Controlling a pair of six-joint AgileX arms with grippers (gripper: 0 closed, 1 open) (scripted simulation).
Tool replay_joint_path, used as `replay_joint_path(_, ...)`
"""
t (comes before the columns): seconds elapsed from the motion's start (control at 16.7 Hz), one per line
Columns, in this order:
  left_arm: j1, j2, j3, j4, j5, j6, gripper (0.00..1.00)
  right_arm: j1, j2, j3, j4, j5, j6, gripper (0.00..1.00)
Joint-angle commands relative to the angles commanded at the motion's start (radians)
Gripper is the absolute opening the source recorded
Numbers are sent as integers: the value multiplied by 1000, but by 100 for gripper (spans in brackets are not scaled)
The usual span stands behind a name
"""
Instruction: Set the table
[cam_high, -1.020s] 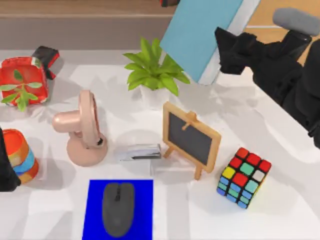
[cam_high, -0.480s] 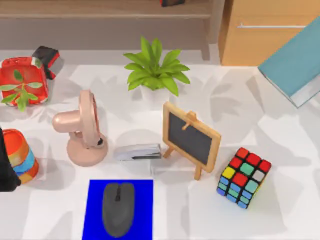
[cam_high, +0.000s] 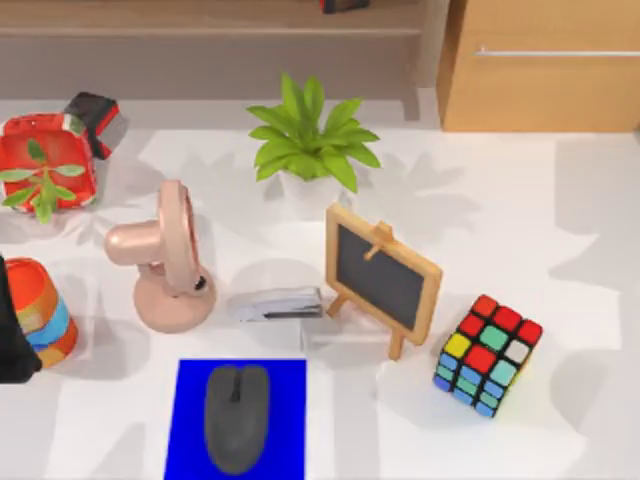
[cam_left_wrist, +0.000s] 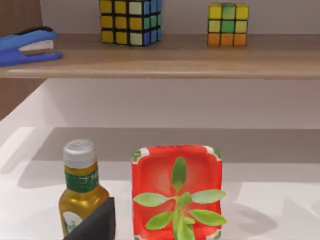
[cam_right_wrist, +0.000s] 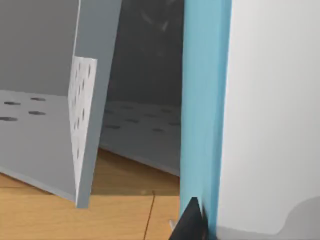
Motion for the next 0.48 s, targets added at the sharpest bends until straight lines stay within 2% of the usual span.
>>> replay_joint_path(0.24, 0, 0, 0, 0, 0, 0, 100, -72, 134, 138, 4, -47, 135, 0)
replay_joint_path(0.48, 0, 0, 0, 0, 0, 0, 100, -79, 198, 196, 6, -66, 182, 0)
